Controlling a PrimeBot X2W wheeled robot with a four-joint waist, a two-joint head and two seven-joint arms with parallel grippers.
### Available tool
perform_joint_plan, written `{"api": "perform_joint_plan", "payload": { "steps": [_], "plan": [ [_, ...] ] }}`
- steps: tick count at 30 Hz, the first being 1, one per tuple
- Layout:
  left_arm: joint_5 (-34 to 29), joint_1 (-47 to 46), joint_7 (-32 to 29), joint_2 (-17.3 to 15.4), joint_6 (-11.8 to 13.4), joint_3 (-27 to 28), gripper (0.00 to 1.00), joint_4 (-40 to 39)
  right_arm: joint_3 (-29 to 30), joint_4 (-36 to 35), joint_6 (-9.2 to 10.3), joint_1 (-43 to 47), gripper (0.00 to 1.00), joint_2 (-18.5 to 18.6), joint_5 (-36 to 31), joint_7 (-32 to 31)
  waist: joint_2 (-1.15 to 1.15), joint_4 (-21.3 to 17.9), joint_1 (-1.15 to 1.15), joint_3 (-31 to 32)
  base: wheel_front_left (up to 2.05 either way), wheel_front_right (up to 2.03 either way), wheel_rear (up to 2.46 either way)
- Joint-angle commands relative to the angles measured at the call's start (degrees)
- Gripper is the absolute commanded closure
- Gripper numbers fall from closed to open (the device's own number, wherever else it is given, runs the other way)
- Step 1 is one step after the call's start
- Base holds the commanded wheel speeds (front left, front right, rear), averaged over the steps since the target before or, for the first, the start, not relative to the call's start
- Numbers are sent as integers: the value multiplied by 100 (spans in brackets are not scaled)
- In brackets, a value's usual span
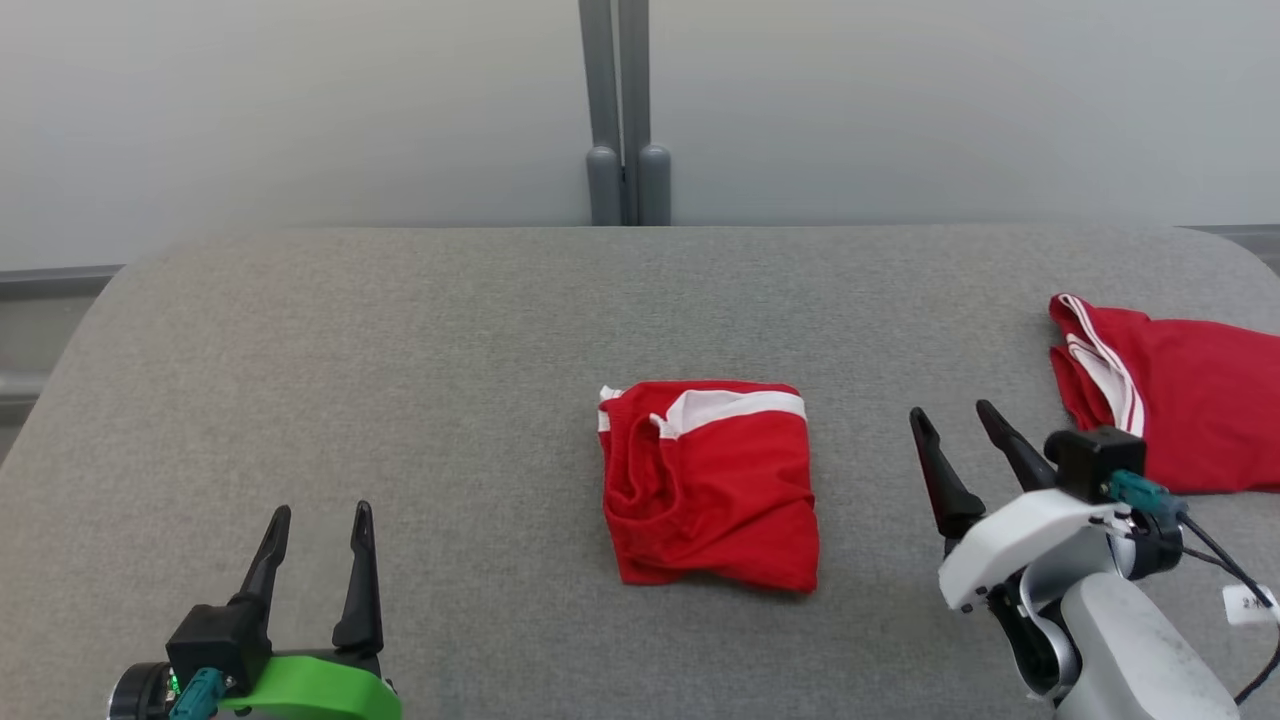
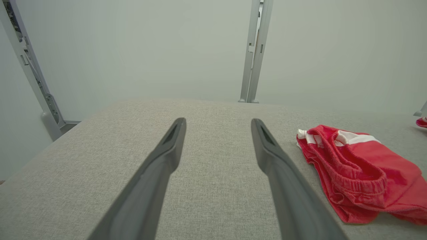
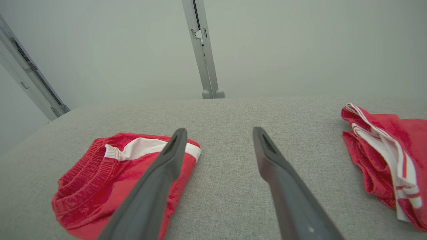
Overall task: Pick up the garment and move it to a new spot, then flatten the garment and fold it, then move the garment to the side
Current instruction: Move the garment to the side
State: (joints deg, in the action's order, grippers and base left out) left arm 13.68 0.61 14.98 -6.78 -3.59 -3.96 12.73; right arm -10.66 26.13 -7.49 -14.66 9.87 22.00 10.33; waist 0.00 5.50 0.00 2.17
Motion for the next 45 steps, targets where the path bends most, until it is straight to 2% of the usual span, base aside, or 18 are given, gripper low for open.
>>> {"api": "perform_joint_plan", "payload": {
  "steps": [1, 8, 15, 21, 29, 30, 31, 32, 39, 45],
  "plan": [
    [-29, -92, 25, 10, -34, -17, 0, 17, -34, 79, 0, -169, 0, -12, 46, -116, 0, 294, 0, -64, 0, 0, 0],
    [-22, -243, 23, 57, -84, -83, 0, 126, -104, 762, 0, -746, 0, -151, 221, -1132, 0, 826, 0, -213, 0, 0, 0],
    [12, -351, 20, 118, -117, -128, 0, 195, 356, 1589, 0, -1118, 0, -279, 207, -2060, 0, 1262, 0, -394, 0, 0, 0],
    [20, -411, 20, 160, -142, -136, 0, 211, 557, 2048, 0, -1233, 0, -361, 271, -2736, 0, 1471, 0, -531, 0, 0, 0],
    [14, -474, 20, 198, -178, -76, 0, 247, 765, 2384, 2, -1287, 0, -475, 246, -2836, 0, 1484, 0, -617, 0, 0, 0],
    [-2, -484, 20, 200, -182, -74, 0, 249, 777, 2392, 4, -1297, 40, -489, 249, -2815, 0, 1461, 0, -617, 0, 0, 0],
    [-10, -494, 20, 200, -188, -65, 0, 248, 767, 2393, 4, -1301, 57, -505, 253, -2807, 0, 1436, 0, -615, 0, 0, 0],
    [-18, -507, 20, 200, -185, -56, 0, 252, 756, 2368, 3, -1308, 100, -522, 280, -2754, 0, 1406, 0, -609, 0, 0, 0],
    [-84, -508, 20, 202, -238, -86, 0, 222, 651, 2143, 3, -1392, 100, -512, 319, -2353, 0, 1084, 0, -502, 0, 0, 0],
    [-117, -536, 20, 210, -271, -190, 0, 92, 408, 1865, 3, -1470, 100, -385, 307, -2279, 0, 479, 0, -418, 0, 0, 0]
  ]
}}
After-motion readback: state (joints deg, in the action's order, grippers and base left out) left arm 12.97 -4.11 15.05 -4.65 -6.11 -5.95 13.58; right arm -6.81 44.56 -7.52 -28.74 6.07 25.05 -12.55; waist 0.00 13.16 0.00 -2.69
